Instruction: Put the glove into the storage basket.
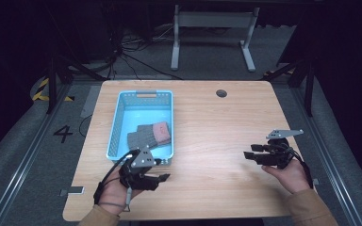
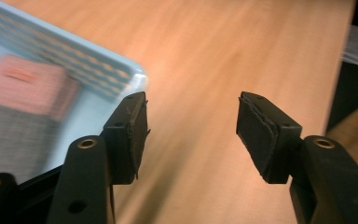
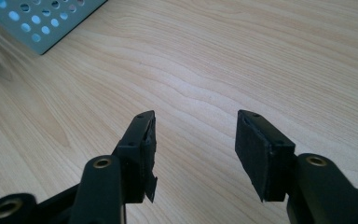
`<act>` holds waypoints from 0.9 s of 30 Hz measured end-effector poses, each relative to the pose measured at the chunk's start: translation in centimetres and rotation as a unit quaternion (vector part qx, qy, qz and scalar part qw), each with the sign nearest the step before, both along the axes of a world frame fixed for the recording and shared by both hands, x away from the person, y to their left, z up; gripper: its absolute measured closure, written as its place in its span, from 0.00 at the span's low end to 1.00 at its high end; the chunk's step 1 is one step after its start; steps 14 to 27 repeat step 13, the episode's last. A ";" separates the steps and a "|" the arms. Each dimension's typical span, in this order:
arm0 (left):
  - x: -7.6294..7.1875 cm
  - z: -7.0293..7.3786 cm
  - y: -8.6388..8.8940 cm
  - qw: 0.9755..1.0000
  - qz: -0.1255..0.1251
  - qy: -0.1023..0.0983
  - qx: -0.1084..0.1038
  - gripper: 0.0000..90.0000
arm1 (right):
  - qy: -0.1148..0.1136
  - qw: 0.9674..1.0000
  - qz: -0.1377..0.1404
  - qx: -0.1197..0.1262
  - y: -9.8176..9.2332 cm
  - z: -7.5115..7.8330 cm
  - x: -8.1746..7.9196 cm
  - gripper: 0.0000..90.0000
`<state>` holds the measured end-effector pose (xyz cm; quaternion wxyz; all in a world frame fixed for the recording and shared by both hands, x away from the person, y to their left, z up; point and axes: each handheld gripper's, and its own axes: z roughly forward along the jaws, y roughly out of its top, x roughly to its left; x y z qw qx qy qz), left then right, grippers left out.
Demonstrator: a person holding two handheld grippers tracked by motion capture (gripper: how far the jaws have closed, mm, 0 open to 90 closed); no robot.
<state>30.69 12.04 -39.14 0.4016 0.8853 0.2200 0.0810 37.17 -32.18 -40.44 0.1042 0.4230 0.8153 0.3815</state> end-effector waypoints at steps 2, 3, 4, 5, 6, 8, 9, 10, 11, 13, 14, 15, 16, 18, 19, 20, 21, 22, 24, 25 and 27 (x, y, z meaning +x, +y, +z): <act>-0.6 -1.5 -0.3 1.000 -0.006 -0.001 -0.008 0.51 | -0.003 1.000 0.000 -0.001 -0.1 -0.2 0.0 0.54; -0.7 -2.2 -0.5 1.000 -0.006 -0.001 -0.009 0.51 | -0.003 1.000 0.000 0.000 -0.2 -0.3 0.1 0.54; -0.7 -2.9 -0.5 1.000 -0.004 0.000 -0.013 0.52 | -0.003 1.000 -0.002 0.000 -0.2 -0.4 0.1 0.54; -0.7 -3.5 -0.6 1.000 -0.001 0.009 -0.022 0.53 | -0.002 1.000 -0.004 -0.001 -0.3 -0.6 0.1 0.54; -0.6 -3.9 -0.7 0.999 0.004 0.022 -0.024 0.53 | -0.003 1.000 -0.004 -0.003 -0.4 -0.6 0.2 0.54; -0.4 -4.6 -1.0 0.999 0.010 0.032 -0.017 0.53 | -0.004 1.000 -0.006 -0.003 -0.5 -0.8 0.2 0.54; -0.4 -4.8 -1.1 0.999 0.010 0.030 -0.015 0.53 | -0.006 1.000 -0.008 -0.004 -0.5 -0.8 0.1 0.54; -0.3 -5.0 -1.2 0.999 0.009 0.029 -0.011 0.52 | -0.007 1.000 -0.010 -0.004 -0.6 -0.9 0.1 0.54; -0.2 -5.1 -1.3 0.999 0.011 0.031 -0.009 0.51 | -0.007 1.000 -0.013 -0.004 -0.6 -0.9 0.1 0.54; -0.1 -5.3 -1.2 0.999 0.012 0.032 -0.007 0.49 | -0.010 1.000 -0.012 -0.005 -0.7 -1.0 0.0 0.53; -0.1 -5.3 -1.2 0.999 0.012 0.032 -0.007 0.49 | -0.010 1.000 -0.012 -0.005 -0.7 -1.0 0.0 0.53; -0.1 -5.3 -1.2 0.999 0.012 0.032 -0.007 0.49 | -0.010 1.000 -0.012 -0.005 -0.7 -1.0 0.0 0.53; -0.1 -5.3 -1.2 0.999 0.012 0.032 -0.007 0.49 | -0.010 1.000 -0.012 -0.005 -0.7 -1.0 0.0 0.53; -0.1 -5.3 -1.2 0.999 0.012 0.032 -0.007 0.49 | -0.010 1.000 -0.012 -0.005 -0.7 -1.0 0.0 0.53; -0.1 -5.3 -1.2 0.999 0.012 0.032 -0.007 0.49 | -0.010 1.000 -0.012 -0.005 -0.7 -1.0 0.0 0.53; -0.1 -5.3 -1.2 0.999 0.012 0.032 -0.007 0.49 | -0.010 1.000 -0.012 -0.005 -0.7 -1.0 0.0 0.53; -0.1 -5.3 -1.2 0.999 0.012 0.032 -0.007 0.49 | -0.010 1.000 -0.012 -0.005 -0.7 -1.0 0.0 0.53; -0.1 -5.3 -1.2 0.999 0.012 0.032 -0.007 0.49 | -0.010 1.000 -0.012 -0.005 -0.7 -1.0 0.0 0.53; -0.1 -5.3 -1.2 0.999 0.012 0.032 -0.007 0.49 | -0.010 1.000 -0.012 -0.005 -0.7 -1.0 0.0 0.53; -0.1 -5.3 -1.2 0.999 0.012 0.032 -0.007 0.49 | -0.010 1.000 -0.012 -0.005 -0.7 -1.0 0.0 0.53; -0.1 -5.3 -1.2 0.999 0.012 0.032 -0.007 0.49 | -0.010 1.000 -0.012 -0.005 -0.7 -1.0 0.0 0.53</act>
